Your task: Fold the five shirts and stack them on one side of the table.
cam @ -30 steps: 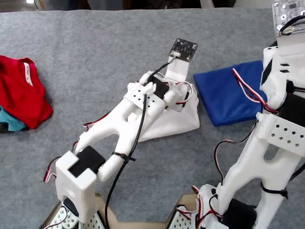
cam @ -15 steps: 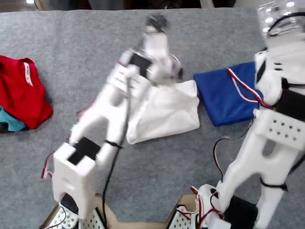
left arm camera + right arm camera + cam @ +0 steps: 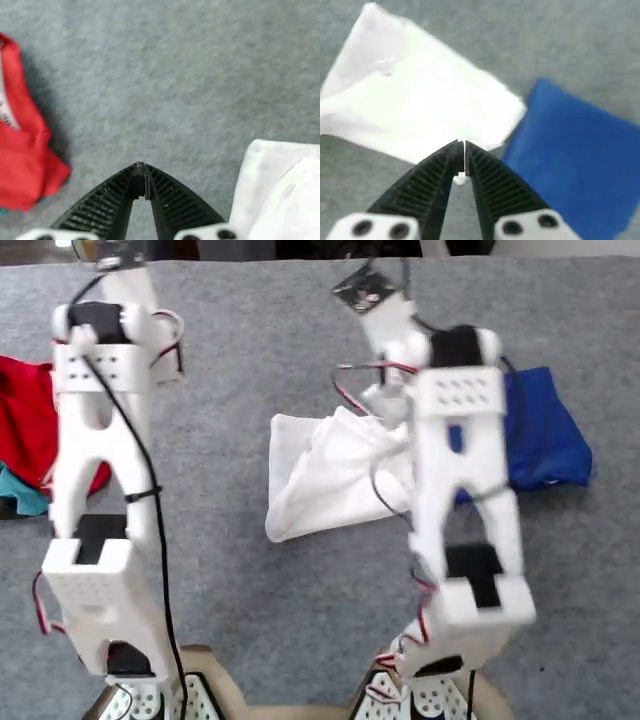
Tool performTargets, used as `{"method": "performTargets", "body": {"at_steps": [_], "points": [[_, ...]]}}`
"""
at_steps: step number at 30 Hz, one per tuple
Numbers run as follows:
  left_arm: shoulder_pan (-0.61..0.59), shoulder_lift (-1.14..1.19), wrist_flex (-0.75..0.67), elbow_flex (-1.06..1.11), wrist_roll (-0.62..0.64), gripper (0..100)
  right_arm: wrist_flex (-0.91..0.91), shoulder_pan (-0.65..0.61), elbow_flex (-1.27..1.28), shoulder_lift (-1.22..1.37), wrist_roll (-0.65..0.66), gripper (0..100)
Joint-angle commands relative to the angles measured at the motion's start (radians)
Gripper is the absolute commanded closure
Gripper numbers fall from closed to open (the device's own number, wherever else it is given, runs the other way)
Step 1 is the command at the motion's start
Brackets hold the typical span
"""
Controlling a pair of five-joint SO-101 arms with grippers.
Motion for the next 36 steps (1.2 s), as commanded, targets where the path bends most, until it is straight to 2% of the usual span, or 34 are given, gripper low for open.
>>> {"method": "performTargets", "body": {"at_steps": [1, 6, 11, 15, 18, 26, 32, 36], "points": [[-0.059, -0.141, 0.026, 0.053, -0.028, 97, 0.127, -0.087, -0.274, 0.163, -0.064, 98.4], [-0.021, -0.446, -0.015, 0.403, -0.04, 97, 0.127, -0.158, -0.429, 0.282, -0.091, 98.4], [-0.022, -0.778, -0.238, 0.929, -0.044, 97, 0.101, -0.178, -0.449, 0.389, -0.094, 98.4], [-0.079, -1.0, -0.397, 1.297, -0.16, 97, 0.061, -0.175, -0.512, 0.473, -0.094, 98.4], [-0.127, -1.152, -0.437, 1.477, -0.249, 97, 0.034, -0.18, -0.591, 0.524, -0.094, 98.4], [-0.214, -1.456, -0.423, 1.713, -0.281, 97, -0.018, -0.18, -0.746, 0.696, -0.094, 98.4], [-0.28, -1.484, -0.425, 1.755, -0.281, 97, 0.055, -0.175, -0.816, 0.774, -0.094, 98.5], [-0.283, -1.484, -0.425, 1.756, -0.281, 97, 0.103, -0.175, -0.855, 0.782, -0.094, 98.5]]}}
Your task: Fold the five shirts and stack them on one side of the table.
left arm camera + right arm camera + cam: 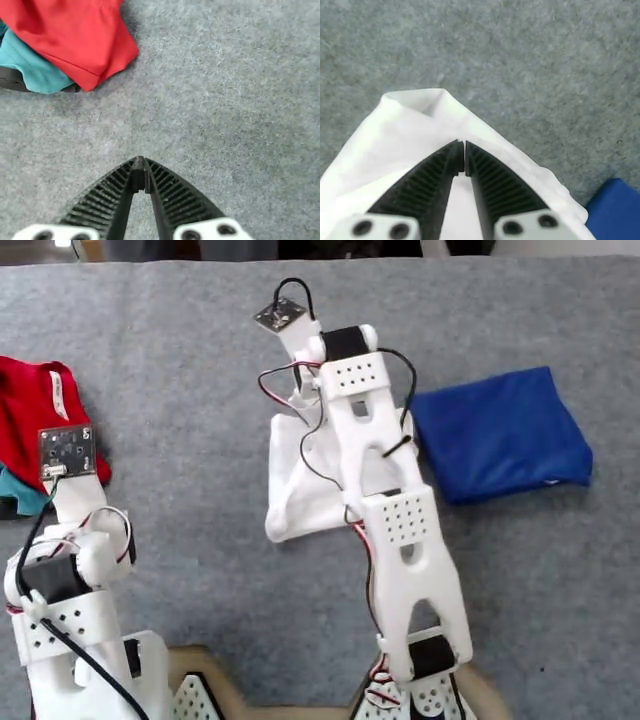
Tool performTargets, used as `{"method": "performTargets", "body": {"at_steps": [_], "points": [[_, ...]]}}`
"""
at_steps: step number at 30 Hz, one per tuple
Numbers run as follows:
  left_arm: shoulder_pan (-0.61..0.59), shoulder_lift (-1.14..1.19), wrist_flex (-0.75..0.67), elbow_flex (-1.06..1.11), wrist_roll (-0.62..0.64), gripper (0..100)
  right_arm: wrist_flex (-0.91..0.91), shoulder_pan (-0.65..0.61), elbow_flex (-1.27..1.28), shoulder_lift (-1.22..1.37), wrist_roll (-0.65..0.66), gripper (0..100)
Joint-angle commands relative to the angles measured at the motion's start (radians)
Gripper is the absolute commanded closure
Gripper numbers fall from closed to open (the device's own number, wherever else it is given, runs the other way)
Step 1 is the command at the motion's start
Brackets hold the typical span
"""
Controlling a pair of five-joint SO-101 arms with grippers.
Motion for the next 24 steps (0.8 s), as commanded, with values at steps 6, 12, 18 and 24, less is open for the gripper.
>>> {"method": "performTargets", "body": {"at_steps": [6, 12, 18, 24], "points": [[-0.008, -0.011, -0.011, -0.004, -0.014, 97, 0.054, 0.006, -0.059, -0.018, -0.009, 98.5], [-0.008, -0.011, -0.011, 0.001, -0.014, 97, 0.057, 0.017, -0.007, -0.056, -0.011, 98.5], [-0.01, -0.011, -0.011, -0.001, -0.014, 97, 0.055, 0.02, 0.228, -0.231, -0.011, 98.5], [-0.005, -0.011, -0.011, -0.002, -0.014, 97, 0.054, 0.054, 0.446, -0.377, -0.009, 98.5]]}}
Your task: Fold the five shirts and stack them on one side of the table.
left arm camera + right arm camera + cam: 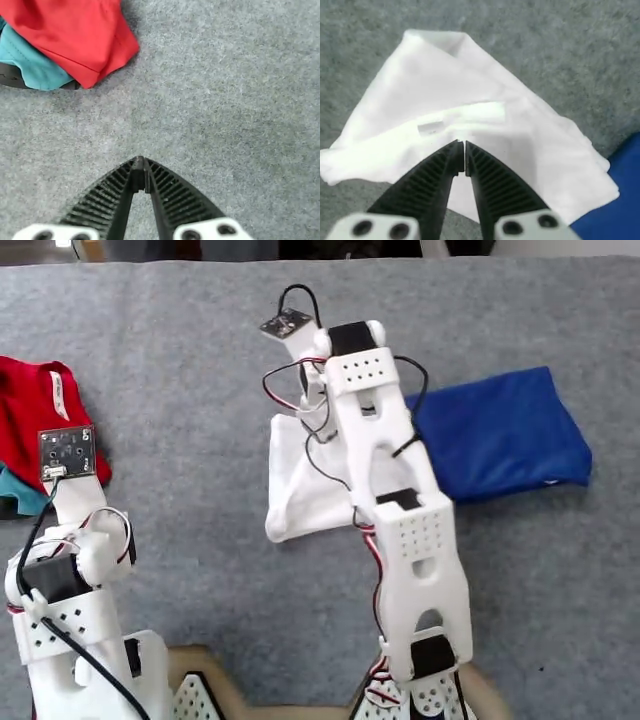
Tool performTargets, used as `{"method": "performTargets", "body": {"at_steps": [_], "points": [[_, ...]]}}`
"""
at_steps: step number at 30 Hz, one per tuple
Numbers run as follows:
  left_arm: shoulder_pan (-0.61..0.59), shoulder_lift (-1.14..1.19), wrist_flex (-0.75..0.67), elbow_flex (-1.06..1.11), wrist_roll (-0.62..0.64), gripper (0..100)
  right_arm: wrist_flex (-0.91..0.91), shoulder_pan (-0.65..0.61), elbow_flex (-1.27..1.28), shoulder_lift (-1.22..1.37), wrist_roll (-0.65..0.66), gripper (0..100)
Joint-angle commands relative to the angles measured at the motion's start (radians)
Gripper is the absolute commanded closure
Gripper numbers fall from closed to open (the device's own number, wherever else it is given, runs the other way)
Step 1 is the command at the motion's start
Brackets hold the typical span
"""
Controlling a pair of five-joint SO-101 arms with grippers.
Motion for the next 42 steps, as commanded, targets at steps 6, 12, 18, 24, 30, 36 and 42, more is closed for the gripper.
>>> {"method": "performTargets", "body": {"at_steps": [6, 12, 18, 24, 30, 36, 42], "points": [[-0.007, -0.011, -0.011, -0.004, -0.015, 97, 0.005, 0.121, 0.216, -0.259, -0.003, 98.5], [-0.007, -0.011, -0.011, -0.005, -0.015, 97, -0.121, 0.103, 0.226, -0.314, -0.003, 98.5], [-0.008, -0.011, -0.011, -0.002, -0.015, 97, -0.408, 0.037, 0.225, -0.199, -0.009, 98.4], [-0.008, -0.015, -0.011, -0.005, -0.015, 97, -0.554, 0.025, 0.225, -0.068, -0.009, 98.4], [-0.007, -0.014, -0.017, -0.001, -0.063, 97, -0.514, 0.029, 0.225, -0.028, -0.008, 98.4], [-0.005, -0.018, -0.017, -0.001, -0.063, 97, -0.474, 0.029, 0.232, -0.025, -0.005, 98.4], [-0.007, -0.018, -0.017, -0.001, -0.063, 97, -0.474, 0.026, 0.269, -0.024, -0.005, 98.4]]}}
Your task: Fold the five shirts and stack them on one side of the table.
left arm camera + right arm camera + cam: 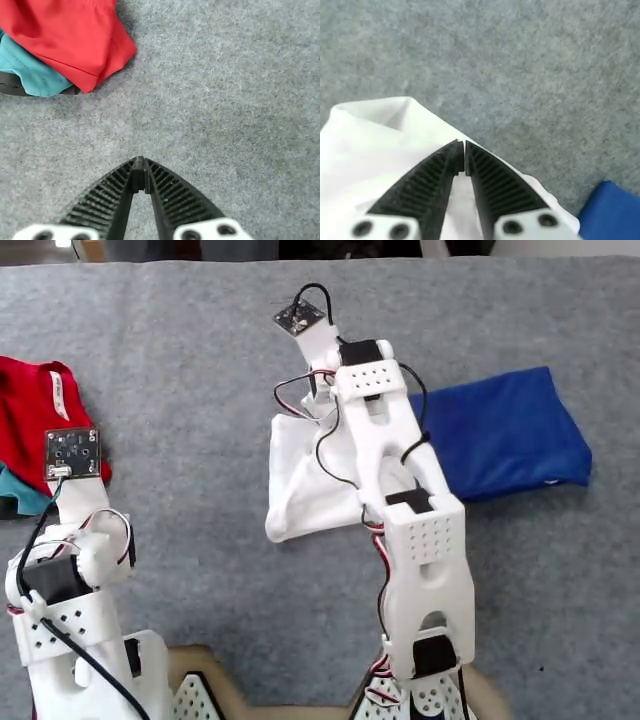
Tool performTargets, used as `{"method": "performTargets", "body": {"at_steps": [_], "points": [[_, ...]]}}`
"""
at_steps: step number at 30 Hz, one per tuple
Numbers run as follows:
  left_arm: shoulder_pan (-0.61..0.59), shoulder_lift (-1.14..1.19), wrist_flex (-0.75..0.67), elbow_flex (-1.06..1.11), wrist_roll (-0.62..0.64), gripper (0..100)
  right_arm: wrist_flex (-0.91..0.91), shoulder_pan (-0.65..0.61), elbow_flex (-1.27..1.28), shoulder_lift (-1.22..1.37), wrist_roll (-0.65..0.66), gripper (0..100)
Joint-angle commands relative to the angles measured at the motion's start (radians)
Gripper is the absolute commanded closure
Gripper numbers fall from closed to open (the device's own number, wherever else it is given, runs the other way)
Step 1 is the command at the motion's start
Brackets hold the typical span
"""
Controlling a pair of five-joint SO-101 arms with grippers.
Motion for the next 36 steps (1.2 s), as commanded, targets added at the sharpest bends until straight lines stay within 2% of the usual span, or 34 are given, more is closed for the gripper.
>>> {"method": "performTargets", "body": {"at_steps": [1, 4, 12, 18, 26, 30, 36], "points": [[-0.007, -0.012, -0.017, -0.004, -0.009, 97, 0.005, -0.009, 0.016, -0.005, -0.002, 98.5], [-0.007, -0.012, -0.015, -0.004, -0.009, 97, 0.018, -0.005, 0.028, -0.01, -0.005, 98.5], [-0.007, -0.014, -0.012, -0.004, -0.009, 97, 0.284, -0.003, -0.15, -0.012, -0.002, 98.5], [-0.007, -0.014, -0.011, -0.004, -0.009, 97, 0.388, -0.006, -0.275, -0.007, 0.0, 98.5], [-0.008, -0.014, -0.011, -0.004, -0.009, 97, 0.48, 0.014, -0.274, -0.007, 0.0, 98.5], [-0.008, -0.014, -0.011, -0.004, -0.009, 97, 0.486, 0.072, -0.269, -0.008, 0.0, 98.5], [-0.008, -0.012, -0.011, -0.004, -0.009, 97, 0.486, 0.121, -0.093, -0.071, 0.077, 98.5]]}}
